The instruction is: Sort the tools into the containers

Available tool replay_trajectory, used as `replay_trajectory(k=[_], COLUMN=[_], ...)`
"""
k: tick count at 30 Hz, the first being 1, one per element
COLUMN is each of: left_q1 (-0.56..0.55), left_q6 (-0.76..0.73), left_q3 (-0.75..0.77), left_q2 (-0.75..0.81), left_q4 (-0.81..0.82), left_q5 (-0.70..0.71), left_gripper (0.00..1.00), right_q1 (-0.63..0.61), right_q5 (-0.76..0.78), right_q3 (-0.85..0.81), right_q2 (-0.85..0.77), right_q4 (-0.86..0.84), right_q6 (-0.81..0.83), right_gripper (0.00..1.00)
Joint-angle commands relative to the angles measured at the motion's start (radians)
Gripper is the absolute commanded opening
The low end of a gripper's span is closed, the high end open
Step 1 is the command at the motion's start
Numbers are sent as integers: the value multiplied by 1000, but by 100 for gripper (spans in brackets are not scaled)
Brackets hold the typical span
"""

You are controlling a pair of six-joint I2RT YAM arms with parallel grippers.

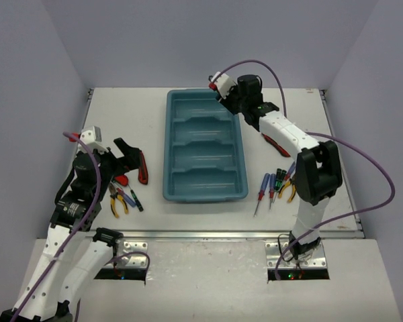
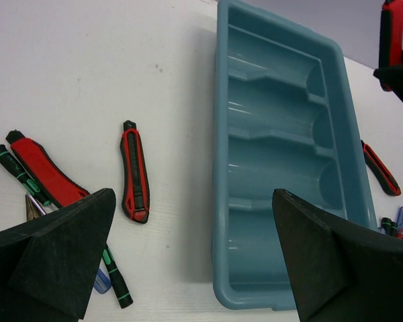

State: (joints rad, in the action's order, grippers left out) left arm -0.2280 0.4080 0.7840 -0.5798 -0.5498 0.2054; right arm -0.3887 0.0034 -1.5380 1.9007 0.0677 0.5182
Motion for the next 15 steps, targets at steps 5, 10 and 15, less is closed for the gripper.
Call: replay_trajectory(k=[5, 10, 15], left_q1=[-8, -8, -8], left_q6=[-8, -3, -3], left_q3=[-8, -12, -12], left_q2=[-5, -8, -8], left_q4=[44, 46, 47], left_q5=[-1, -3, -3], left_gripper=[100, 100, 100], right_q1=[-8, -9, -7], right_q5=[-186, -220, -207], right_q3=[-386, -463, -463], right_q2=[283, 387, 446], right_q4=[-71, -73, -83], right_q6=[386, 424, 462], right_gripper=[2, 6, 8])
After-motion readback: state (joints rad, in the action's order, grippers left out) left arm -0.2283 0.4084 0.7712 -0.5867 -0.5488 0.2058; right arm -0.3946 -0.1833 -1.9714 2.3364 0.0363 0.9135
